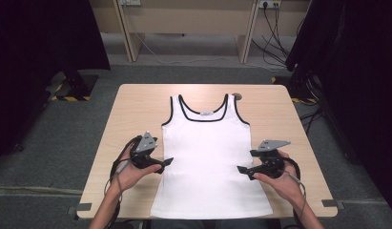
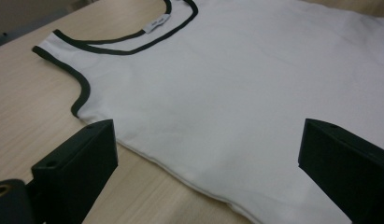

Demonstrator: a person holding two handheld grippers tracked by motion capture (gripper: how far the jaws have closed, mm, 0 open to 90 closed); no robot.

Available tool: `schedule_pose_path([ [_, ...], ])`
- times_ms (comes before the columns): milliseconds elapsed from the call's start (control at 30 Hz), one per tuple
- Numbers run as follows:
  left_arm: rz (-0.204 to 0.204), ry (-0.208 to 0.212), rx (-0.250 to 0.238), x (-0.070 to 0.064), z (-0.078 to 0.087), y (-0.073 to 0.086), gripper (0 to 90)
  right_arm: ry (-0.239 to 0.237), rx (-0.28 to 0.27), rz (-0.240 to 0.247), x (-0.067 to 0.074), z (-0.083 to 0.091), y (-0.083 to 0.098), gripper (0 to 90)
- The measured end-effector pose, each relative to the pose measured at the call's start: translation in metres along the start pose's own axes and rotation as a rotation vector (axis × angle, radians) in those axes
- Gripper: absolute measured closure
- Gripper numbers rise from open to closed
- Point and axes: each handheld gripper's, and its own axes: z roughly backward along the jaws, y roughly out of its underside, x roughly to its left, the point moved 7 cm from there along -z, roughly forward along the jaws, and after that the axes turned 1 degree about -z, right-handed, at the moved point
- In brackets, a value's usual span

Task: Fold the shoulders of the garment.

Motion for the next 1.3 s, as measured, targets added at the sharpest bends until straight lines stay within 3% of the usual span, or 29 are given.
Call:
schedule_pose_path([
  [233,0.023,-0.022,-0.024,-0.007,0.02,0.015,6.8,0.044,-0.05,-0.044,-0.008,0.02,0.007,14.6],
  [400,0.038,-0.041,-0.035,-0.003,0.026,0.022,7.3,0.068,-0.041,-0.053,-0.013,0.018,0.012,15.2],
  [600,0.049,-0.064,-0.028,0.003,0.03,0.028,7.5,0.094,-0.049,-0.051,-0.02,0.015,0.001,17.2],
  [767,0.055,-0.078,-0.034,0.006,0.036,0.029,7.7,0.108,-0.074,-0.066,-0.037,0.01,-0.024,19.1],
  [1100,0.084,-0.088,-0.057,0.001,0.042,0.034,9.1,0.172,-0.061,-0.066,-0.072,-0.004,-0.063,24.8],
  [1300,0.099,-0.1,-0.081,-0.002,0.044,0.036,9.3,0.211,-0.05,-0.092,-0.095,-0.014,-0.085,25.9],
])
